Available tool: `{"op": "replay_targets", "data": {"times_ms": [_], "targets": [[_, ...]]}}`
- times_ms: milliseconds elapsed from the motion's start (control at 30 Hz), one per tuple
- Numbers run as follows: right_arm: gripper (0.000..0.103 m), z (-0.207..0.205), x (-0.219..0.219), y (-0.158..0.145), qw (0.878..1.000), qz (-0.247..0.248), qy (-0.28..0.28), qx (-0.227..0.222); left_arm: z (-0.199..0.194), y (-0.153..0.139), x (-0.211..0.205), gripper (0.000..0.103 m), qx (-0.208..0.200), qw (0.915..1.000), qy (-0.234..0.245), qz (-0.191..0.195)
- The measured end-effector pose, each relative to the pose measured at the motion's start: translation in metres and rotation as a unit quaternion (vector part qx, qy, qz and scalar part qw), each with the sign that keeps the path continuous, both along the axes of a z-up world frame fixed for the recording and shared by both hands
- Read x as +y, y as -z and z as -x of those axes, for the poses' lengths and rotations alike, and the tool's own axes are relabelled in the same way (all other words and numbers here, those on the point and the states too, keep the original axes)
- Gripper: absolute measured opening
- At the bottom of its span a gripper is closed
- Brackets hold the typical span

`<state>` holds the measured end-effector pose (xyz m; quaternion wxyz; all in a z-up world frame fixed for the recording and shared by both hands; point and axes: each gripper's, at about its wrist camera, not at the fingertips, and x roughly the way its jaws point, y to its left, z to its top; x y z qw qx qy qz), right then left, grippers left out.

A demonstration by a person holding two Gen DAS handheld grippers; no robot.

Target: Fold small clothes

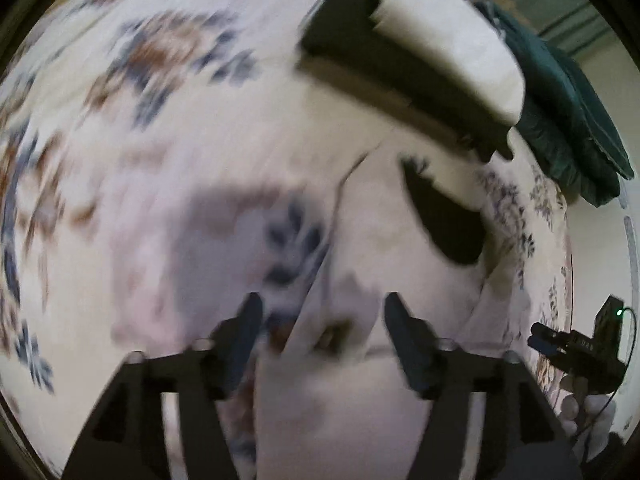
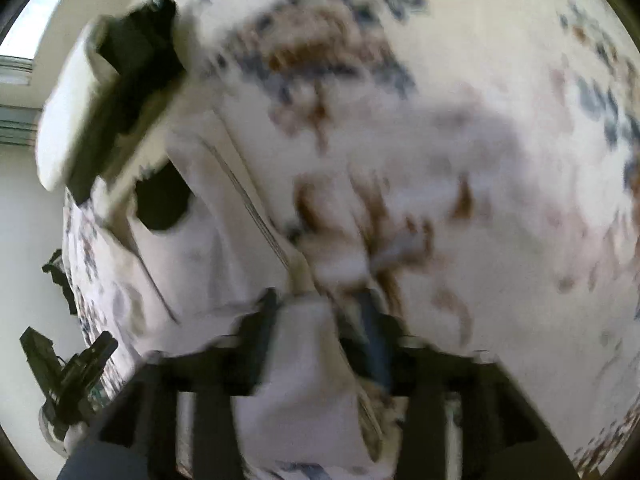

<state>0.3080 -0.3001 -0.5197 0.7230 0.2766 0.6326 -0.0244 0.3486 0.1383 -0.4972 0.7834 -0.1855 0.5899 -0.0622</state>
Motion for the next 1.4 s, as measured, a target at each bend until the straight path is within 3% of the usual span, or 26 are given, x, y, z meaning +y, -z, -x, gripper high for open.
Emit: {"op": "replay_targets", "data": {"times_ms": [167, 333, 567, 600, 633, 700, 733, 1133, 1300, 1400], "targets": [[0.052, -0.069, 0.021, -0.018, 0.999, 0.020, -0.025, -0.002, -0.076, -0.004, -0.034, 0.063, -0.012, 0.9975, 0.061, -0.035], [0.052, -0.153, 0.049, -0.004, 0.996, 0.036, -0.076, 0.026, -0.141, 0.020, -0.079, 0.063, -0.002, 0.9828, 0.155, -0.100], [0.052, -0.214, 0.070, 0.044, 0.987, 0.047, -0.115, 0.104, -0.160, 0.067, -0.120, 0.061, 0.027, 0.9537, 0.254, -0.158], [0.039, -0.217, 0.075, 0.048, 0.985, 0.051, -0.128, 0.106, -0.158, 0.068, -0.122, 0.050, 0.023, 0.9530, 0.259, -0.155], [0.007, -0.218, 0.077, 0.049, 0.984, 0.055, -0.133, 0.105, -0.155, 0.068, -0.122, 0.029, 0.019, 0.9542, 0.261, -0.144], [0.006, -0.217, 0.078, 0.045, 0.985, 0.059, -0.130, 0.095, -0.150, 0.064, -0.119, 0.009, 0.013, 0.9562, 0.261, -0.131], [0.006, -0.214, 0.077, 0.039, 0.987, 0.056, -0.124, 0.082, -0.146, 0.060, -0.115, 0.006, 0.004, 0.9580, 0.259, -0.122], [0.006, -0.154, 0.072, -0.044, 0.989, 0.055, -0.136, -0.024, -0.070, -0.031, -0.058, 0.005, -0.097, 0.9780, 0.180, -0.042], [0.006, -0.104, 0.088, -0.084, 0.986, 0.056, -0.151, -0.049, -0.026, -0.053, -0.044, 0.005, -0.112, 0.9848, 0.133, 0.011], [0.006, -0.068, 0.102, -0.093, 0.985, 0.048, -0.161, -0.049, 0.013, -0.057, -0.040, 0.005, -0.113, 0.9871, 0.112, 0.019]]}}
